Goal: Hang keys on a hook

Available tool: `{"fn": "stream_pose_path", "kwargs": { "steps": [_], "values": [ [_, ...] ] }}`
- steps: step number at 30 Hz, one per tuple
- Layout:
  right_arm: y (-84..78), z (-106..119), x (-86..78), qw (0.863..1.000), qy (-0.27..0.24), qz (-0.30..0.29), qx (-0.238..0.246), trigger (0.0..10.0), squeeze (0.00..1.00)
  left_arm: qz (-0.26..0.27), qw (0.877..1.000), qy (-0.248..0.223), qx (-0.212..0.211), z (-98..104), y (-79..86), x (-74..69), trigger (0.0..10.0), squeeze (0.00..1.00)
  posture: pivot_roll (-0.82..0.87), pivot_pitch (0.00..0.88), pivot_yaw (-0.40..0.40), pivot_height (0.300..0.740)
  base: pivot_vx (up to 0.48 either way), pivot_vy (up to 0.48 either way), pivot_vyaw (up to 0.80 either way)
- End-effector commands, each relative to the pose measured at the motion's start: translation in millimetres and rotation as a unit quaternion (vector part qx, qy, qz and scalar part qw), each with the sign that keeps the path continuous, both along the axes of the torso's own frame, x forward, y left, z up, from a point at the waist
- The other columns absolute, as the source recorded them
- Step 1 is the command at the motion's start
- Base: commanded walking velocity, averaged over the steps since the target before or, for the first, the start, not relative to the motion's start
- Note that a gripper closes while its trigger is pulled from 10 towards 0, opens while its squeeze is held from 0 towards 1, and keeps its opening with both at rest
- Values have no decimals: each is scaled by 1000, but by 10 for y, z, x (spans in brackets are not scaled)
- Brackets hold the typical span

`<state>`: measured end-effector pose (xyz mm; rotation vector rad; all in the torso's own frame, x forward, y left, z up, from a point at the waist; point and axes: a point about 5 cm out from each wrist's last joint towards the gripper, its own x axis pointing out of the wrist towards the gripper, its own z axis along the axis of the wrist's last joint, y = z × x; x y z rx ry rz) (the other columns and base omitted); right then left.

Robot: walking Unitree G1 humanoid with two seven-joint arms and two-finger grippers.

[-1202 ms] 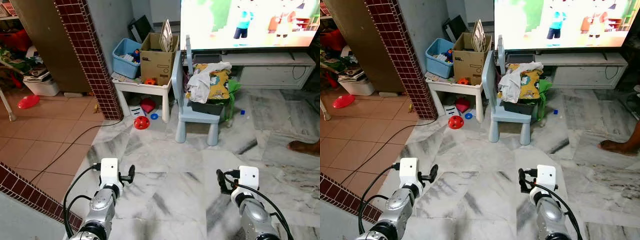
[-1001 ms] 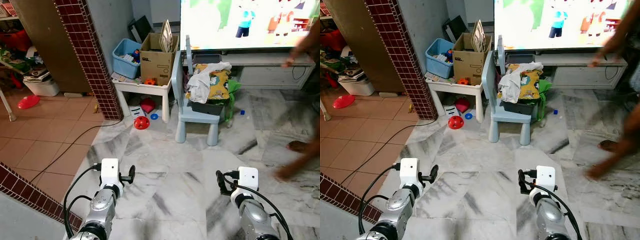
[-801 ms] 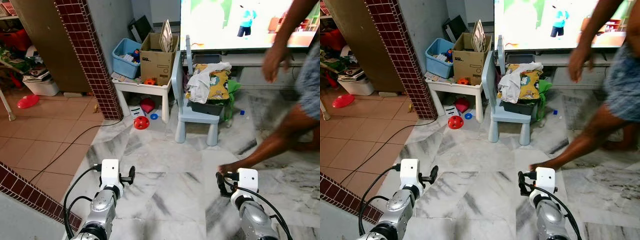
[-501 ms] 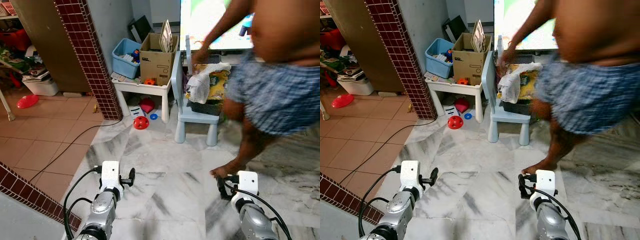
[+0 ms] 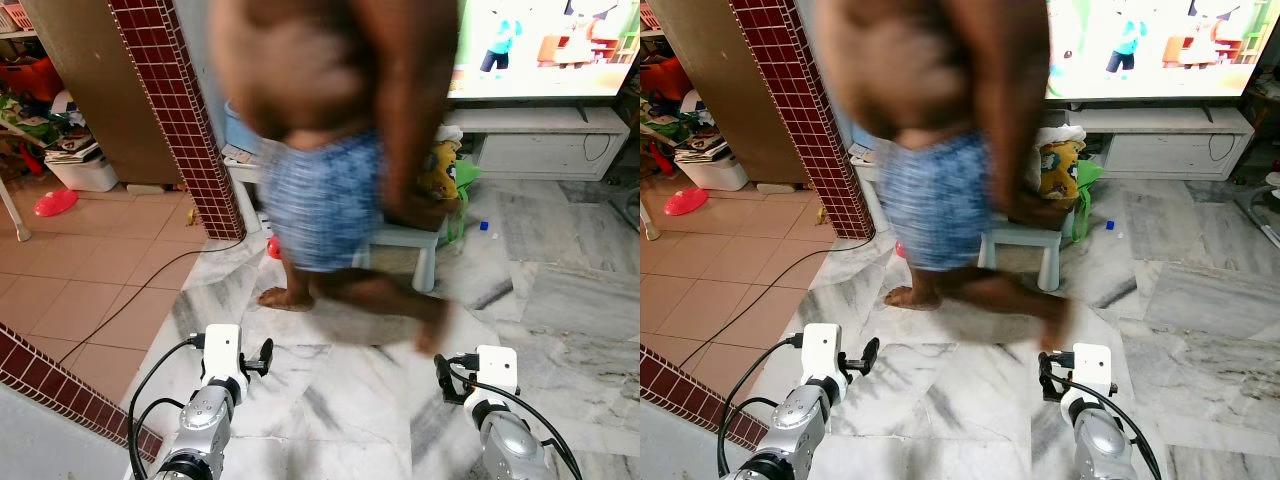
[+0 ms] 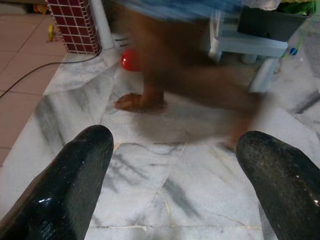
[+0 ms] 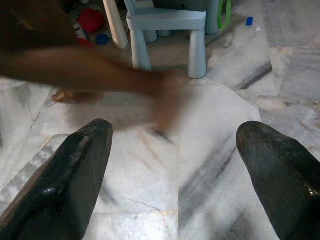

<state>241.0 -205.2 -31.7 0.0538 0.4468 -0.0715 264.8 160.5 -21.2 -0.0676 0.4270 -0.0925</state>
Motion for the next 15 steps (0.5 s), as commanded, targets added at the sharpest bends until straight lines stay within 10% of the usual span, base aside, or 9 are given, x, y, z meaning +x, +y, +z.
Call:
{"fn": "stream_pose_path", "kwargs": {
  "steps": [1, 15],
  "values": [
    [22, -21, -24, 1000, 3, 1, 4, 10000, 0, 4, 1000, -3, 2, -2, 55, -17, 10000, 0, -121, 0, 59, 740, 0, 0, 0],
    [-10, 106, 91, 999, -39, -7, 8, 10000, 0, 12, 998, -50, -25, 149, 12, 120, 10000, 0, -123, 0, 52, 740, 0, 0, 0]
  ]
}}
